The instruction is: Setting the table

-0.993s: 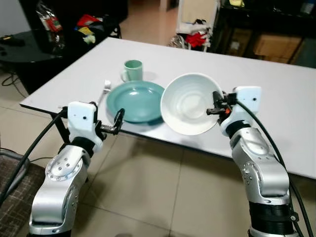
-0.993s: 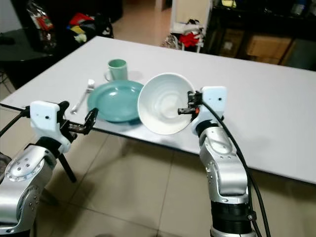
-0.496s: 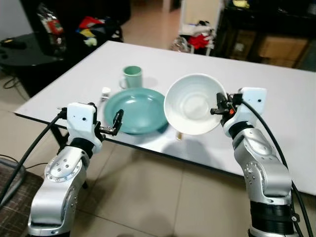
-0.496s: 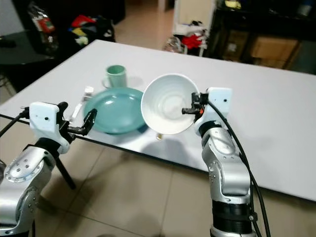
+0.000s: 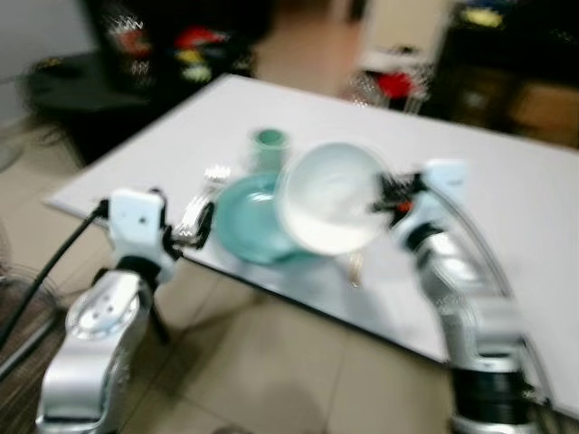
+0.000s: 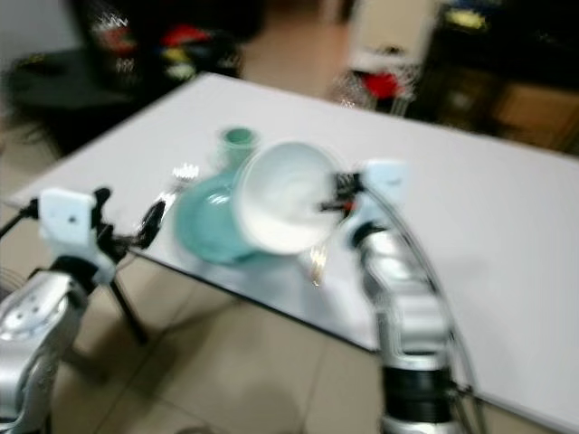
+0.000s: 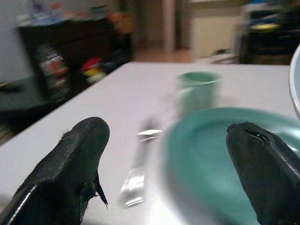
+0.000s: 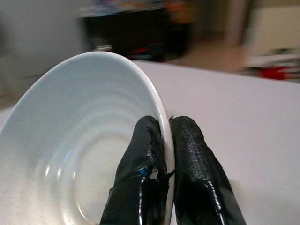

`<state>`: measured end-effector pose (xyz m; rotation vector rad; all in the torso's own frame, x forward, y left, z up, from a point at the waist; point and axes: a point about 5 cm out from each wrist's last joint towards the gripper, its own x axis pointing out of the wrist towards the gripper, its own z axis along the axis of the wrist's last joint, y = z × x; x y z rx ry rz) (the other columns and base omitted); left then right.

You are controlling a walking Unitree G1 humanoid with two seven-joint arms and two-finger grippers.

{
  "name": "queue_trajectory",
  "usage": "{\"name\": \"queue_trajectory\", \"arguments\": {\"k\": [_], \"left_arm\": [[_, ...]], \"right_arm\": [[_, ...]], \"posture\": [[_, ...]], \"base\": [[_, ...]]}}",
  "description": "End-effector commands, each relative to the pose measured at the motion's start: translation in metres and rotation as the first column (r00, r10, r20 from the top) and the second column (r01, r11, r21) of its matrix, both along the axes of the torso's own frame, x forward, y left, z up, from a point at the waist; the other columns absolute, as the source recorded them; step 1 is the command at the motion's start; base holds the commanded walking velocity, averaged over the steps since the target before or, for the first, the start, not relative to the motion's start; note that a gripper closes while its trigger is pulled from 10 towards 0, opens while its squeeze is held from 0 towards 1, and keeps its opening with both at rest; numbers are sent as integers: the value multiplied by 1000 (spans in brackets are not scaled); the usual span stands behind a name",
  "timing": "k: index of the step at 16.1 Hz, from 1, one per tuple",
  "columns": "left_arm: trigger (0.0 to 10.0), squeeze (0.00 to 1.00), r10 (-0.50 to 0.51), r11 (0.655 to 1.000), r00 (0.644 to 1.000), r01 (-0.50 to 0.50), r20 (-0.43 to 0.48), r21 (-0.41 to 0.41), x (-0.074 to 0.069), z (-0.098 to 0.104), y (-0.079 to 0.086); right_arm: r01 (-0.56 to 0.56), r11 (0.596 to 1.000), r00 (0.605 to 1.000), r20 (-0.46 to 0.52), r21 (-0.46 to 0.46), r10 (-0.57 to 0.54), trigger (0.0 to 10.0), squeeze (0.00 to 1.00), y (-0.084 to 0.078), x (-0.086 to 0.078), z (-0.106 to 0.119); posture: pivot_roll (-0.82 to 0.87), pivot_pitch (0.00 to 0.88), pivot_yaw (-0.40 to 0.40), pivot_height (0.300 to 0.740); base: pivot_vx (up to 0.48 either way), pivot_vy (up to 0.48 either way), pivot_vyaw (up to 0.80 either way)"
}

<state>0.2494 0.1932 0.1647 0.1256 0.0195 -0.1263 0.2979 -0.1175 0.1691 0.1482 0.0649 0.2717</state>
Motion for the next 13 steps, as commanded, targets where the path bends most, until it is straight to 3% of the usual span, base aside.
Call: {"name": "queue_trajectory", "arguments": {"k": [1, 8, 13], "left_arm": [[10000, 0, 0, 1000, 1000, 0, 4, 3, -1, 3, 1], [10000, 0, 8, 1000, 1000, -8, 5, 20, -2, 6, 4], [10000, 0, -16, 1000, 1000, 15, 4, 26, 0, 7, 3]], "right_arm": [[-62, 998, 996, 59, 19, 61, 10000, 0, 9, 0, 15], [-126, 992, 988, 90, 25, 123, 10000, 0, 21, 8, 24], [-78, 995, 991, 115, 69, 70, 10000, 0, 11, 18, 36]], "posture": [[127, 0, -7, 740], [141, 0, -7, 740], [134, 0, -4, 740]], "base": [[337, 0, 800], [335, 0, 800], [335, 0, 0]]}}
